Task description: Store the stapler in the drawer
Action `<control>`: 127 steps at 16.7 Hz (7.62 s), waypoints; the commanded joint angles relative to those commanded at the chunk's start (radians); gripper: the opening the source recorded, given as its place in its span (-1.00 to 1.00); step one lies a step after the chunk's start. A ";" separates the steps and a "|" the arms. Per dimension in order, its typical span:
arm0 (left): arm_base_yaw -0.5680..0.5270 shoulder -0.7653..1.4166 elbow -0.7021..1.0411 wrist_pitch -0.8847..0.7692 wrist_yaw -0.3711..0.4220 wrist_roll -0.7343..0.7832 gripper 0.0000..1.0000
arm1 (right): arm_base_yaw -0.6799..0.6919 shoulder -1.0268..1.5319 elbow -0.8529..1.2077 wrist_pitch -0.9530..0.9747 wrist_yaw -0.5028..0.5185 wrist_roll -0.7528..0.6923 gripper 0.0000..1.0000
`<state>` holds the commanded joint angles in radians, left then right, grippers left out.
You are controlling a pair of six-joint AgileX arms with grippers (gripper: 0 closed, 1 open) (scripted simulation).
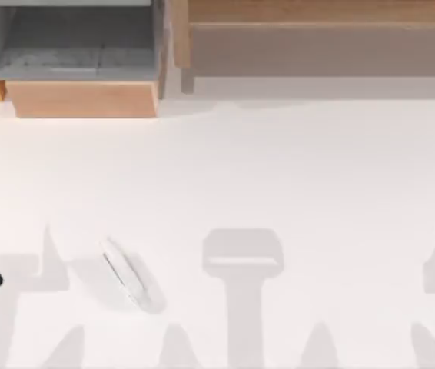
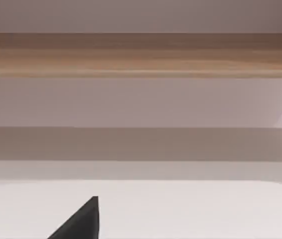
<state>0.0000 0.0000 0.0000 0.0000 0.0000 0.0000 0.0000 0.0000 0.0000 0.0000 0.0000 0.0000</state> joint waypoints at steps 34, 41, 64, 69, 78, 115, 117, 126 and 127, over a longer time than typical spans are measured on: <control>0.417 2.271 1.094 1.169 0.463 1.578 1.00 | 0.000 0.000 0.000 0.000 0.000 0.000 1.00; 0.414 2.280 1.100 1.171 0.463 1.584 1.00 | 0.000 0.000 0.000 0.000 0.000 0.000 1.00; 0.393 2.334 1.215 1.115 0.440 1.584 -0.96 | 0.000 0.000 0.000 0.000 0.000 0.000 1.00; 0.393 2.334 1.215 1.115 0.440 1.584 -1.00 | 0.000 0.000 0.000 0.000 0.000 0.000 1.00; 0.423 2.297 1.115 1.158 0.464 1.581 -1.00 | 0.000 0.000 0.000 0.000 0.000 0.000 1.00; 0.684 2.036 0.488 1.504 0.723 1.595 -1.00 | 0.000 0.000 0.000 0.000 0.000 0.000 1.00; 0.684 2.036 0.488 1.504 0.723 1.595 -0.70 | 0.000 0.000 0.000 0.000 0.000 0.000 1.00; 0.684 2.036 0.488 1.504 0.723 1.595 0.66 | 0.000 0.000 0.000 0.000 0.000 0.000 1.00; 0.684 2.036 0.488 1.504 0.723 1.595 0.81 | 0.000 0.000 0.000 0.000 0.000 0.000 1.00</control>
<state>0.6839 2.0364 0.4877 1.5041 0.7235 1.5952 0.0000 0.0000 0.0000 0.0000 0.0000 0.0000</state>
